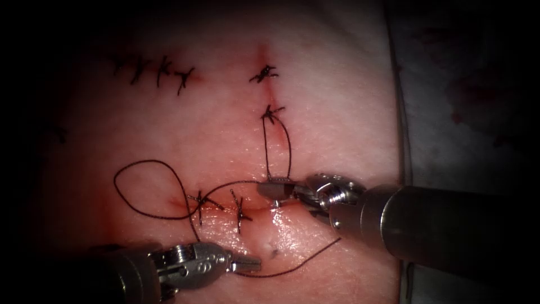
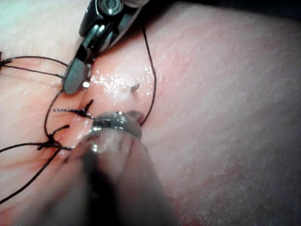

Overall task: Wound Closure
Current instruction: Throw the needle with the right needle driver through the bottom of the cut, then use the left tool to pull the needle through.

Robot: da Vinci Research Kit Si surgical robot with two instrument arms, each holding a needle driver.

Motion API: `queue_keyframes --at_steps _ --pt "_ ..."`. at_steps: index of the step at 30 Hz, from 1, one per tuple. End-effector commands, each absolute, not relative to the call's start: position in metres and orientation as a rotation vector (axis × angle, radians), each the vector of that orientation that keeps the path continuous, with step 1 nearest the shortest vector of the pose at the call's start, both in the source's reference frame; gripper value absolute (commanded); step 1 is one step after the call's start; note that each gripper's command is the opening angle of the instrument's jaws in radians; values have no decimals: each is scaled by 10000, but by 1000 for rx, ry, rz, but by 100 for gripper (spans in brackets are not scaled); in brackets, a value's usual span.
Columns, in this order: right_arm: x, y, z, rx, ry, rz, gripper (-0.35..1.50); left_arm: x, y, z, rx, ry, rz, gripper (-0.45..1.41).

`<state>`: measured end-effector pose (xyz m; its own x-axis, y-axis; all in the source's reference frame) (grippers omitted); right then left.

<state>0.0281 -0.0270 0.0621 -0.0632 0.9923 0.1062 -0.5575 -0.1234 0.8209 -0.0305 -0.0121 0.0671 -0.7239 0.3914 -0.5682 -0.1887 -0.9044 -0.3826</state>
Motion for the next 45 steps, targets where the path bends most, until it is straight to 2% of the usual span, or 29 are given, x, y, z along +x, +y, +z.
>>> queue_keyframes --at_steps 1,9,13,14,15,16,17,18,22,33,36,45 --pt "293 -276 619 852 718 1538 -35 -311 -121 678 -962 -431 2620 -45" --pt "300 -296 600 927 714 1519 -35 -311 -119 679 -962 -430 2619 -45" --pt "295 -282 605 897 811 1571 -35 -310 -119 678 -963 -432 2619 -45" --pt "293 -277 608 895 859 1584 -13 -310 -118 678 -974 -423 2604 -45" --pt "290 -269 613 869 935 1565 54 -309 -117 677 -990 -405 2599 -45" --pt "288 -264 617 864 975 1569 104 -308 -117 676 -1021 -389 2593 -40" --pt "284 -259 620 859 1000 1576 121 -308 -115 675 -1076 -366 2580 -30" --pt "278 -253 625 853 1011 1582 125 -307 -114 675 -1117 -350 2576 -21" --pt "255 -233 640 857 1014 1581 130 -308 -110 674 -1307 -298 2543 2" --pt "168 -195 666 840 1056 1594 128 -330 -94 682 -1527 -124 2485 22" --pt "143 -192 670 808 1049 1608 125 -339 -89 683 -1561 -101 2462 22" --pt "134 -208 683 754 1059 1617 113 -357 -86 690 -1591 -63 2438 31"
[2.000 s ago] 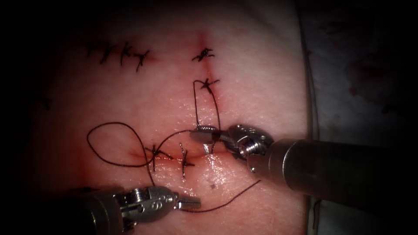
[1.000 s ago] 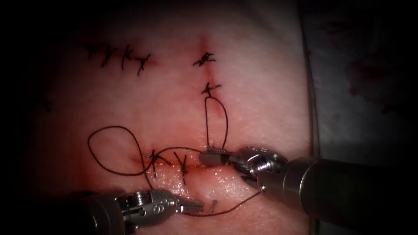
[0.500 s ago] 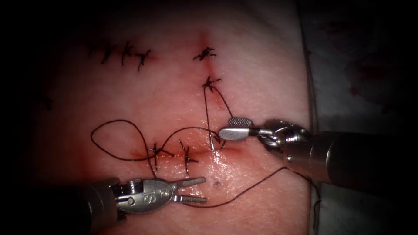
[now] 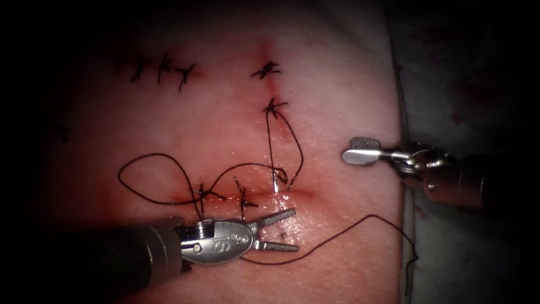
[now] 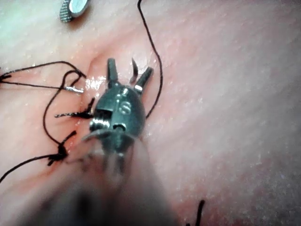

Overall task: Wound Closure
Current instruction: Use the left tool to pull the needle through.

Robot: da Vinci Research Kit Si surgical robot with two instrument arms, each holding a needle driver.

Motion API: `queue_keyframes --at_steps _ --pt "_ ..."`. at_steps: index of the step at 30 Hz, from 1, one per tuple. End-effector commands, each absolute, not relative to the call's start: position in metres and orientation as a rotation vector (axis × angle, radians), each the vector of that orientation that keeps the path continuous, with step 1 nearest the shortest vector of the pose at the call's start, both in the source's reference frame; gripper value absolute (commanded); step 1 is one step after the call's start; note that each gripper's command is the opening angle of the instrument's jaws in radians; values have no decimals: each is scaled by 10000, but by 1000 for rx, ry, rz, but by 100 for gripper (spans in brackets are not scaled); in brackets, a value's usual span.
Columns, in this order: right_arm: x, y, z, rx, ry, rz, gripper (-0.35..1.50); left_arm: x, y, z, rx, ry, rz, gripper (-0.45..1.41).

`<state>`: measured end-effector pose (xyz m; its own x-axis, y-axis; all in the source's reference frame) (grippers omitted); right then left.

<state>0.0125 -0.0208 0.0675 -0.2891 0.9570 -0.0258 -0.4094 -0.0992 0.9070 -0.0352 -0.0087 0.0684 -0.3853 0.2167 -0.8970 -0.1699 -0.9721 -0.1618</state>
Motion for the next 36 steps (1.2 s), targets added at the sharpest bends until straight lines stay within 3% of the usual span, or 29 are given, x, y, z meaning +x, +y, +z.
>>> queue_keyframes --at_steps 1,3,6,7,8,9,18,36 --pt "135 -210 684 752 1060 1617 109 -357 -85 691 -1592 -64 2438 36" --pt "137 -212 685 744 1064 1611 106 -355 -82 695 -1553 -42 2442 34" --pt "140 -215 686 744 1065 1617 99 -352 -78 701 -1496 -47 2420 17" --pt "141 -216 687 743 1062 1616 99 -352 -77 703 -1472 -61 2417 5" --pt "142 -219 687 744 1062 1620 94 -350 -77 707 -1432 -115 2420 -42" --pt "142 -221 687 743 1063 1620 91 -350 -78 708 -1422 -157 2414 -45" --pt "145 -232 691 751 1064 1640 76 -348 -79 699 -1287 -653 1864 -45" --pt "168 -262 699 797 1061 1605 67 -344 -37 638 -1151 -1282 1113 -45"
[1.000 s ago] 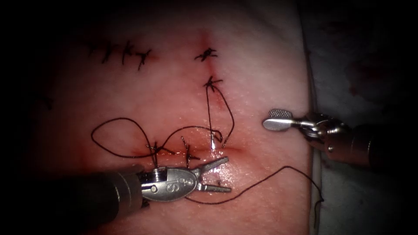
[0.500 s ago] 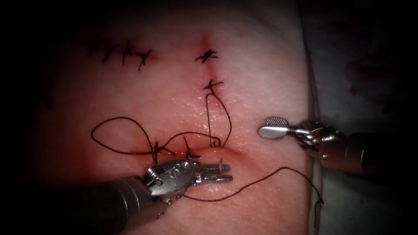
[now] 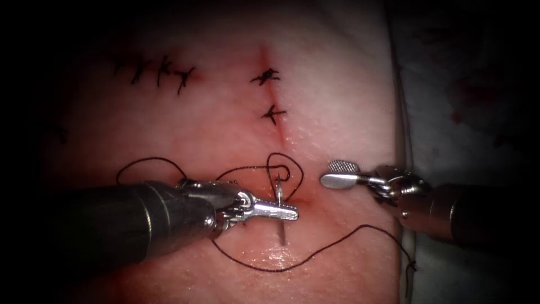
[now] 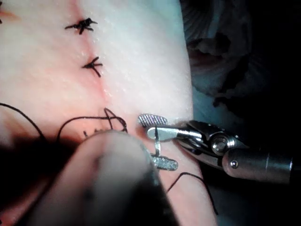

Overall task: Wound Closure
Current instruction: Use the left tool to pull the needle through, then use the right grasper to pull the suture through the wound until a short tail remains.

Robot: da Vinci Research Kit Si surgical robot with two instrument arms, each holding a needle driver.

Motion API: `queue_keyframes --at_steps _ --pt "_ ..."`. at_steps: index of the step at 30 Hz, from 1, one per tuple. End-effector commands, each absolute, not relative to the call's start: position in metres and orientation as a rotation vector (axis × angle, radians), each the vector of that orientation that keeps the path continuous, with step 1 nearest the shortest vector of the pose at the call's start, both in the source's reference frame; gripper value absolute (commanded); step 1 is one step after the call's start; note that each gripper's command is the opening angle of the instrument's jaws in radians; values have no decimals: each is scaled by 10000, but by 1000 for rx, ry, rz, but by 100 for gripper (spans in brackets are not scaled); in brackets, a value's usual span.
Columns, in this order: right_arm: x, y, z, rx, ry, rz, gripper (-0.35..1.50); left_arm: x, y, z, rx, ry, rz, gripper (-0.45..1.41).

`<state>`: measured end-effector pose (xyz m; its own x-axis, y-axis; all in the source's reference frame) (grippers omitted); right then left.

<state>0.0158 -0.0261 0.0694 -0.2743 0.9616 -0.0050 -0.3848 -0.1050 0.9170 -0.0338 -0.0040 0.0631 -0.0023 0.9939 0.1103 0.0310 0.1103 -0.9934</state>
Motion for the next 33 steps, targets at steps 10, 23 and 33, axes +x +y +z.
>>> queue_keyframes --at_steps 10,23,33 --pt "173 -277 685 815 1069 1563 66 -329 -18 576 -1399 -1274 1166 -45" --pt "168 -275 581 415 1128 1204 111 -279 -28 491 -1885 -387 1956 -45" --pt "208 -282 532 290 1155 983 84 -267 -35 407 -1962 -60 2067 -45"
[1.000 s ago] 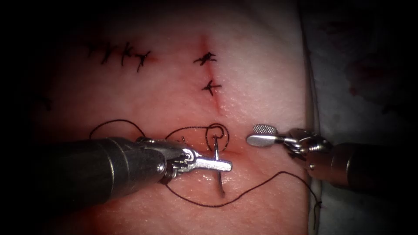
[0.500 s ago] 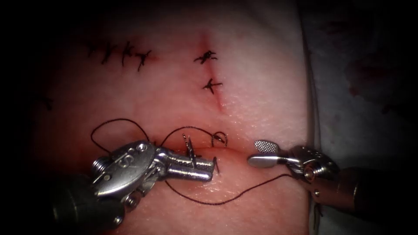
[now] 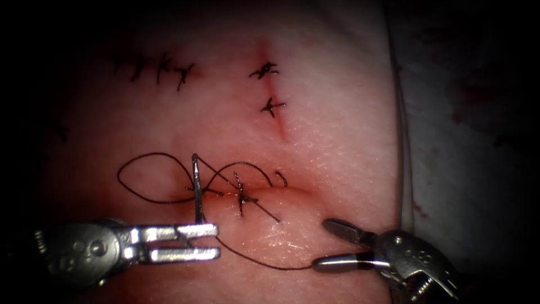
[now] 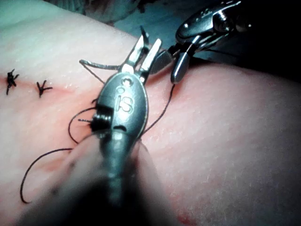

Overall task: Wound Closure
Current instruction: Use the right grasper to pull the suture through the wound until a short tail remains.

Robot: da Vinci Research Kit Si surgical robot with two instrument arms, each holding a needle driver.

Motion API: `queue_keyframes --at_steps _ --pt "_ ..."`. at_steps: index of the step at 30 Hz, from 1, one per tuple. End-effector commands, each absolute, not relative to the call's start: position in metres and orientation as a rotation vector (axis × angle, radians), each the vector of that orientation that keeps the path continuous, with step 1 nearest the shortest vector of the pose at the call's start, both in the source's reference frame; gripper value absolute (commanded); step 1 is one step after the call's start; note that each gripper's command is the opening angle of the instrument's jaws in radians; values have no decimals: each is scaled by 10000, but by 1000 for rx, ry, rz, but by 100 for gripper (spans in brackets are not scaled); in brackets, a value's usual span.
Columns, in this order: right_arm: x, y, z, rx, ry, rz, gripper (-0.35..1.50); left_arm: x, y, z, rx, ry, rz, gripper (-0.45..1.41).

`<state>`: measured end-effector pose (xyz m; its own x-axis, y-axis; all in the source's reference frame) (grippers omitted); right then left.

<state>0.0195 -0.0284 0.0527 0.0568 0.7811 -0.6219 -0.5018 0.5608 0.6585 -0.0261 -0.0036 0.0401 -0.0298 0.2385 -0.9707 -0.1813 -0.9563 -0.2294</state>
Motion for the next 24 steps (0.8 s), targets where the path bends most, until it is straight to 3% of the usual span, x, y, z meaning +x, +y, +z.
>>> queue_keyframes --at_steps 1,11,16,21,22,23,24 --pt "210 -280 533 281 1154 976 86 -267 -37 401 -1964 -49 2076 -45" --pt "243 -269 555 210 1092 889 88 -266 -62 379 -1983 -28 2100 -45" --pt "256 -272 574 192 1018 807 76 -265 -63 384 -1987 -21 2106 -45" --pt "266 -274 587 187 973 764 4 -268 -63 384 -1986 -11 2111 -45" --pt "267 -273 589 187 969 765 -22 -269 -64 384 -1985 -9 2112 -45" --pt "267 -272 589 191 961 763 -35 -270 -65 384 -1985 -8 2112 -45" --pt "268 -271 589 197 950 762 -35 -271 -66 384 -1984 -6 2113 -45"
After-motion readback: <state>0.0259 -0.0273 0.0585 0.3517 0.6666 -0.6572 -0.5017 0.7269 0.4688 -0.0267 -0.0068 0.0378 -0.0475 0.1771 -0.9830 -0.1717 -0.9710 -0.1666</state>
